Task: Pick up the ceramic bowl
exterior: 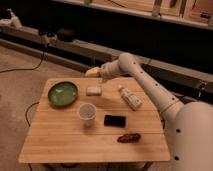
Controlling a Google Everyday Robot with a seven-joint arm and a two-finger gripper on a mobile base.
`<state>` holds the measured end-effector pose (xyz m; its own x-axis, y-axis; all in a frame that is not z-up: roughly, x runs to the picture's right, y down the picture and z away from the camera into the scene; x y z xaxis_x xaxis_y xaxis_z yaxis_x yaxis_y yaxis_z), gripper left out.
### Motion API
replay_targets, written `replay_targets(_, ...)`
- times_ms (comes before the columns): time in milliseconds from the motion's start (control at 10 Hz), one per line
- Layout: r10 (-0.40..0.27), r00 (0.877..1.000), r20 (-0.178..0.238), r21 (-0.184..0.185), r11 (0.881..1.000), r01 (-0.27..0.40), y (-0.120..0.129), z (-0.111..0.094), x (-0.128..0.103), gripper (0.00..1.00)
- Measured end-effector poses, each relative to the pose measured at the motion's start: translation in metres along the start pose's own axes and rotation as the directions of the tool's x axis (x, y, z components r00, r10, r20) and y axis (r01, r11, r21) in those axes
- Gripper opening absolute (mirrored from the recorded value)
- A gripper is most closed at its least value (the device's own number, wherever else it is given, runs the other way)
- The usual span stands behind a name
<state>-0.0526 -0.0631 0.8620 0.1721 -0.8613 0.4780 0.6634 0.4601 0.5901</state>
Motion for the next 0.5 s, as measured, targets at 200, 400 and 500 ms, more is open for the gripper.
replay_targets(200,-0.008,0.999,0.033,-0.009,1.0,0.009,-0.007,0.017,-0.003,0.65)
replay_targets(400,-0.033,0.997,0.076,-0.021,0.999,0.035,-0.015,0.04,-0.01,0.65)
replay_targets(500,-0.041,0.995,0.089,-0.031,0.999,0.044,-0.016,0.05,-0.011,0.65)
